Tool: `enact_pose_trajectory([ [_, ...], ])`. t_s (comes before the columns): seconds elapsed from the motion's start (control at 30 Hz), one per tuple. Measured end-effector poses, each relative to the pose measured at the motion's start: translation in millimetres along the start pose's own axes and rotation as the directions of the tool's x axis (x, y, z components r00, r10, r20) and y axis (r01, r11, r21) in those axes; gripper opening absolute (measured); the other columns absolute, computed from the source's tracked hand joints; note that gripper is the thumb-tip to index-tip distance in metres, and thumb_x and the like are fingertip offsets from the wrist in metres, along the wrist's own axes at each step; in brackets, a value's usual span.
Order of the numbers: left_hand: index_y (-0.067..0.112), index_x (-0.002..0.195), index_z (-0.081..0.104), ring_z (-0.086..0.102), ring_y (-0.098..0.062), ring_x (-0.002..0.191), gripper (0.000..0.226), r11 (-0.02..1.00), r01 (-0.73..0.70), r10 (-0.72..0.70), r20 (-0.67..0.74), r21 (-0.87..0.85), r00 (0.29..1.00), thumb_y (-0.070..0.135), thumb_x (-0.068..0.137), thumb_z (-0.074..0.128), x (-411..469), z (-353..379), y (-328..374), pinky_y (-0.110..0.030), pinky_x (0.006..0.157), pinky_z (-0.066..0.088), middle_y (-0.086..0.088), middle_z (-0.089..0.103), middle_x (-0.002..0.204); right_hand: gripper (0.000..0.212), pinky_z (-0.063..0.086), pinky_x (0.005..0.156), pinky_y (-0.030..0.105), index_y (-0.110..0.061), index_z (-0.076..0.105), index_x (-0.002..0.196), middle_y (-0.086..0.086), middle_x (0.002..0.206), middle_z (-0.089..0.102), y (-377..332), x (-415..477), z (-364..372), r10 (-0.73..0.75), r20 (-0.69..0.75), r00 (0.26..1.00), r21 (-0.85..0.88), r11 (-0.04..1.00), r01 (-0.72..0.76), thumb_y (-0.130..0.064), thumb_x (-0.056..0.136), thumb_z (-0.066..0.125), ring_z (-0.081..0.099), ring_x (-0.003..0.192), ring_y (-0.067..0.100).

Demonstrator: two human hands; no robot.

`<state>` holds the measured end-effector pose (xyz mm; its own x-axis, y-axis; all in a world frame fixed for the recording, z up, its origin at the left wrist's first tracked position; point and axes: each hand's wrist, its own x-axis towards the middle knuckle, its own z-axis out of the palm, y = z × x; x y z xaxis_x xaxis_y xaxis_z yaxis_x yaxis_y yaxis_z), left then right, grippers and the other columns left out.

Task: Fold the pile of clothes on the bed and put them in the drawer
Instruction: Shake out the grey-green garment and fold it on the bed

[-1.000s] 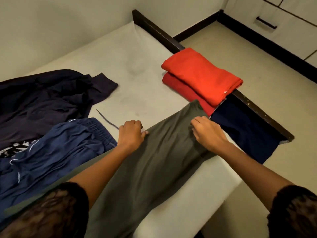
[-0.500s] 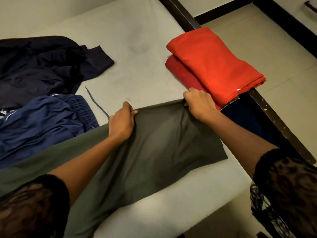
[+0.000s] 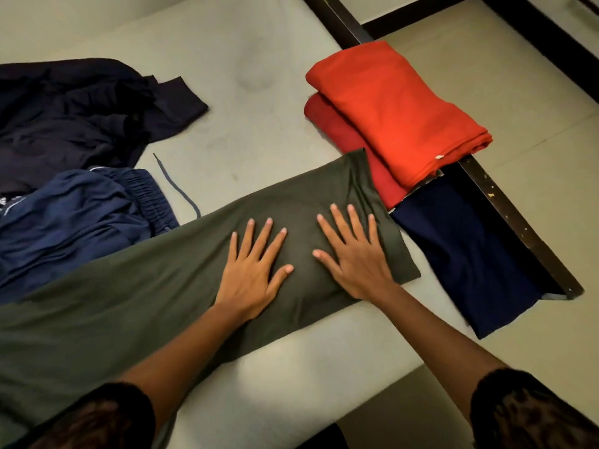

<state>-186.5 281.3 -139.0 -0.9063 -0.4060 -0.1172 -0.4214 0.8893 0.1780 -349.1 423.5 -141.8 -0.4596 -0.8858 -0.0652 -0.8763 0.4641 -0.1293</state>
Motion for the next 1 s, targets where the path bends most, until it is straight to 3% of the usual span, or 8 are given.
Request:
enact_pose_trajectory([
  [0.17, 0.029, 0.147, 0.006, 0.002, -0.03, 0.144, 0.069, 0.995, 0.101, -0.101, 0.01, 0.0, 0.995, 0.066, 0.089, -0.001, -24.4, 4.0, -17.9, -0.044, 0.113, -0.006, 0.004, 0.004, 0.154, 0.08, 0.013, 0.113, 0.05, -0.017, 0.031, 0.146, 0.013, 0.152, 0.029, 11.5, -17.9, 3.7, 0.183, 0.045, 0.982, -0.016, 0.983, -0.182, -0.066, 0.09, 0.0, 0.025, 0.14, 0.036],
  [0.27, 0.029, 0.146, 0.003, -0.006, -0.026, 0.144, 0.067, 0.998, 0.066, -0.066, -0.022, -0.018, 0.998, 0.063, 0.089, -0.003, -51.7, -12.0, -34.8, -0.045, 0.113, -0.007, 0.006, -0.003, 0.152, 0.081, 0.015, 0.113, 0.051, -0.007, 0.031, 0.145, 0.02, 0.151, 0.026, -16.4, -35.2, -4.1, 0.217, -0.045, 0.975, 0.051, 0.975, -0.215, -0.062, 0.092, 0.005, 0.022, 0.141, 0.038],
  [0.43, 0.015, 0.147, 0.021, 0.008, -0.031, 0.143, 0.052, 0.963, -0.199, 0.215, -0.074, 0.18, 0.974, 0.022, 0.096, 0.027, -136.6, -29.1, -98.8, -0.049, 0.114, 0.005, -0.011, 0.03, 0.151, 0.06, 0.022, 0.111, 0.051, -0.005, 0.036, 0.142, 0.018, 0.151, 0.029, -115.0, -78.5, -8.4, -0.212, -0.211, 0.954, 0.032, 0.974, 0.224, -0.034, 0.091, 0.042, 0.022, 0.141, 0.034],
  [0.5, 0.014, 0.149, 0.017, 0.0, -0.027, 0.145, 0.066, 0.918, -0.291, 0.324, -0.086, 0.269, 0.942, 0.01, 0.084, 0.032, -185.4, -30.6, -132.9, -0.048, 0.114, 0.006, -0.01, 0.025, 0.153, 0.069, 0.021, 0.113, 0.049, -0.006, 0.032, 0.144, 0.014, 0.153, 0.025, -159.8, -95.0, -5.1, -0.396, -0.206, 0.895, 0.016, 0.913, 0.408, -0.025, 0.08, 0.051, 0.019, 0.142, 0.032],
  [0.6, 0.015, 0.151, 0.01, 0.004, -0.028, 0.145, 0.069, 0.861, -0.358, 0.402, -0.053, 0.361, 0.914, 0.014, 0.086, 0.035, -251.1, -34.0, -177.1, -0.048, 0.116, 0.007, -0.006, 0.005, 0.158, 0.081, 0.015, 0.116, 0.045, -0.008, 0.022, 0.147, 0.01, 0.155, 0.015, -212.5, -113.5, 4.4, -0.598, -0.131, 0.791, -0.058, 0.801, 0.596, -0.02, 0.074, 0.055, 0.011, 0.144, 0.028],
  [0.7, 0.015, 0.15, 0.012, 0.006, -0.029, 0.145, 0.077, 0.869, -0.343, 0.364, 0.009, 0.357, 0.931, 0.017, 0.081, 0.044, -293.5, -32.3, -203.0, -0.047, 0.115, 0.008, -0.006, 0.006, 0.158, 0.081, 0.014, 0.117, 0.045, -0.008, 0.02, 0.147, 0.01, 0.155, 0.014, -247.0, -120.5, 13.6, -0.717, -0.097, 0.691, -0.115, 0.697, 0.708, -0.013, 0.074, 0.055, 0.009, 0.145, 0.027],
  [0.83, 0.012, 0.145, 0.029, 0.014, -0.031, 0.143, 0.082, 0.903, -0.329, 0.323, 0.069, 0.277, 0.944, 0.026, 0.068, 0.055, -320.5, -29.7, -209.4, -0.045, 0.116, 0.01, -0.012, 0.03, 0.151, 0.081, 0.023, 0.115, 0.043, -0.007, 0.029, 0.145, 0.01, 0.153, 0.025, -280.9, -117.6, 23.6, -0.797, -0.068, 0.6, -0.151, 0.602, 0.784, -0.008, 0.073, 0.066, 0.022, 0.142, 0.027],
  [1.0, 0.016, 0.144, 0.032, 0.019, -0.032, 0.142, 0.078, 0.882, -0.414, 0.398, 0.116, 0.226, 0.91, 0.035, 0.07, 0.05, -327.1, -23.6, -211.6, -0.047, 0.114, 0.014, -0.011, 0.029, 0.151, 0.065, 0.035, 0.105, 0.042, -0.011, 0.06, 0.125, 0.008, 0.13, 0.058, -299.4, -115.7, 37.0, -0.809, -0.017, 0.587, -0.069, 0.587, 0.807, -0.023, 0.064, 0.079, 0.052, 0.124, 0.026],
])
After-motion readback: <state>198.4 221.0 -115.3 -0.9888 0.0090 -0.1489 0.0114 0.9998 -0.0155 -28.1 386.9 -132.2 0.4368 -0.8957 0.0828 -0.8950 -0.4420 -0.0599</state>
